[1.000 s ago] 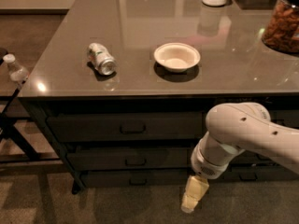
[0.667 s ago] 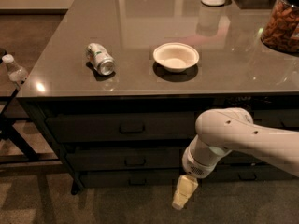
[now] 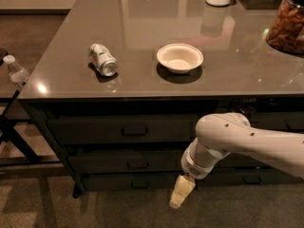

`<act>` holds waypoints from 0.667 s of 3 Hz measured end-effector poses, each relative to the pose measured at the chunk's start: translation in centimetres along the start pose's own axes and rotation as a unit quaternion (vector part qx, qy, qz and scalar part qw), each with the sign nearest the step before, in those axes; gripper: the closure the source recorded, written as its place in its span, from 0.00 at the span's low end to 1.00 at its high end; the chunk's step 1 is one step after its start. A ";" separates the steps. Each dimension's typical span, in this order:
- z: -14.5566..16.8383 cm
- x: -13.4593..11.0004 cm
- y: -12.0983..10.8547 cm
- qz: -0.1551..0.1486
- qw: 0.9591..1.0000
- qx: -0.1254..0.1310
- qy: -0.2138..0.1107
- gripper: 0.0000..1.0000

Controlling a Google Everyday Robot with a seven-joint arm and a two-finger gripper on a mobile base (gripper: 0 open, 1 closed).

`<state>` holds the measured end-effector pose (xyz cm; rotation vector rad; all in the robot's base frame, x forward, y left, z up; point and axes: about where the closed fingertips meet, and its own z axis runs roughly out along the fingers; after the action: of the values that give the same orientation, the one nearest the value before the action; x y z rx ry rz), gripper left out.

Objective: Open middle drawer

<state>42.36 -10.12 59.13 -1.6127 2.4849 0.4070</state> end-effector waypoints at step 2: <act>9.1 -1.8 -3.9 0.021 1.000 0.001 -0.008 0.00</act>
Offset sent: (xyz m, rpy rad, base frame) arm 0.0503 0.0361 -0.1035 0.0284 0.0106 -0.0461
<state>46.45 -7.26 50.36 -1.5519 2.5101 0.4225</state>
